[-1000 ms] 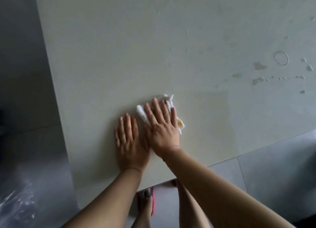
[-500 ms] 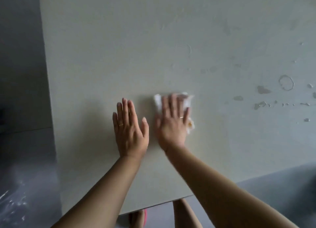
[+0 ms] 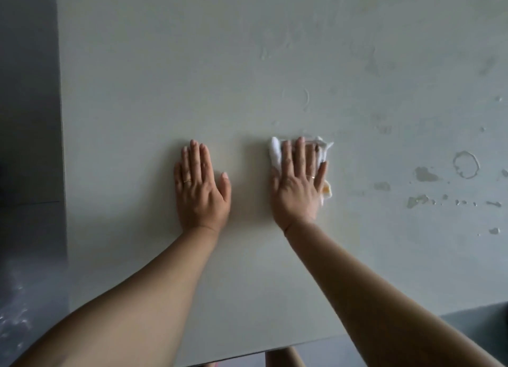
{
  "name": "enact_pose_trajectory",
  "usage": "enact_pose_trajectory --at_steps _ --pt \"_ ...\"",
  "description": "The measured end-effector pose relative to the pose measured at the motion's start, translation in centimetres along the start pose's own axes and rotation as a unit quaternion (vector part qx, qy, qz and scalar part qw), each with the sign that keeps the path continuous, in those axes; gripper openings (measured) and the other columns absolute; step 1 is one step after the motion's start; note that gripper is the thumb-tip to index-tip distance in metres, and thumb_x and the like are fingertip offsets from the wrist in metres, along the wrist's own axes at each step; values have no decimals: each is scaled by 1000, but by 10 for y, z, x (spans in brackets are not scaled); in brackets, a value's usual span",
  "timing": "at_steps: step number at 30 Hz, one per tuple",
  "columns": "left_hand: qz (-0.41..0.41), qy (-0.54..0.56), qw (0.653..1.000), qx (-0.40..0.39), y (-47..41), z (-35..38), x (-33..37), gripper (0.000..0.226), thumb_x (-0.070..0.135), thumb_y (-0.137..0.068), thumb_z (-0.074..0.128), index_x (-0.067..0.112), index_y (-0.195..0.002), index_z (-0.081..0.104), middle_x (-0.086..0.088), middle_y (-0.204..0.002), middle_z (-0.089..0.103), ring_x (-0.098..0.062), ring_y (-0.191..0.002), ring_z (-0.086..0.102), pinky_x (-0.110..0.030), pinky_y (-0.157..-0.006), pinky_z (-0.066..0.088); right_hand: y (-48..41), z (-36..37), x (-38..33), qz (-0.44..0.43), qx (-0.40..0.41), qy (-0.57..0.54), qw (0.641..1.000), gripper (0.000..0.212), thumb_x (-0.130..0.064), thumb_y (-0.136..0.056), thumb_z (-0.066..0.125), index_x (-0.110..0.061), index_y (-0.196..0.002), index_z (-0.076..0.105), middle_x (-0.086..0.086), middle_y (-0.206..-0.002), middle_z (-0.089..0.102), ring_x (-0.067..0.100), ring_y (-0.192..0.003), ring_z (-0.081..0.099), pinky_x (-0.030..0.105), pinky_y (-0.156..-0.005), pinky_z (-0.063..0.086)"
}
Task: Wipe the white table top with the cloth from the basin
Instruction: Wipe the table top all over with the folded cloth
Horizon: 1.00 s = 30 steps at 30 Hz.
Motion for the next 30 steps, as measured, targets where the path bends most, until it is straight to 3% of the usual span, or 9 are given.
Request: enact_pose_trajectory --at_steps 4,7,9,14,16,20,23,25,30 --pt "1 8 1000 2 -1 -4 1 65 31 -88 31 0 -145 31 -17 -154 28 -33 -143 25 -46 -116 19 21 9 -39 -238 -44 4 970 54 -43 -95 35 -26 -146 31 2 -155 25 24 -145 16 46 -118 5" --pt "3 0 1000 1 1 -6 2 66 31 -88 34 1 -146 29 -15 -155 26 -31 -144 22 -45 -118 17 -10 0 -4 -312 -59 45 947 56 -44 -95 34 -29 -147 26 -1 -156 21 21 -146 13 45 -118 4" --pt "-3 -7 1000 -5 0 -6 2 66 32 -88 33 2 -146 29 -15 -155 25 -31 -144 22 -44 -118 17 -41 -12 27 -253 -40 52 965 55 -44 -95 31 -29 -148 26 0 -157 20 21 -146 13 44 -118 4" --pt "-5 -18 1000 -2 -1 -4 2 66 32 -87 33 2 -145 30 -15 -155 27 -31 -143 24 -43 -117 16 -87 -22 45 54 -2 1 999 56 -39 -97 27 -30 -150 11 -2 -160 3 19 -146 -3 44 -117 -7" --pt "-4 -20 1000 2 -1 -3 1 65 33 -88 32 2 -145 31 -15 -155 27 -30 -143 25 -43 -117 17 -75 -11 7 69 1 -26 997 58 -41 -96 27 -29 -150 10 -1 -160 1 20 -146 -6 43 -116 -12" --pt "1 -20 1000 14 0 -4 3 61 37 -93 31 -2 -141 39 -19 -149 37 -33 -139 33 -47 -114 25 -28 9 -64 -211 -57 3 976 61 -43 -92 38 -29 -149 21 1 -158 12 23 -146 4 46 -117 -6" --pt "1 -14 1000 12 0 -4 2 61 33 -90 35 -1 -141 38 -18 -150 35 -32 -141 30 -46 -115 21 -49 1 -44 -326 -63 20 943 56 -44 -93 36 -28 -146 30 1 -156 24 23 -145 16 47 -117 7" --pt "-5 -12 1000 1 0 -4 1 65 32 -87 35 2 -145 32 -15 -154 29 -30 -143 25 -43 -117 17 -82 -8 -13 -288 -45 39 956 53 -41 -96 35 -28 -146 29 2 -156 24 21 -145 15 46 -116 9" --pt "-9 -14 1000 -11 -1 -5 1 67 32 -86 35 2 -146 29 -15 -155 26 -29 -144 23 -43 -116 19 -132 -22 20 45 13 -8 999 58 -37 -95 33 -29 -150 15 1 -160 7 20 -146 -1 45 -117 -4"
Point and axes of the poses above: each hand's wrist, its own y-axis away from the middle knuckle, its own z-axis out of the palm, x = y × z, the point moved 3 cm from there along -y, towards the middle knuckle
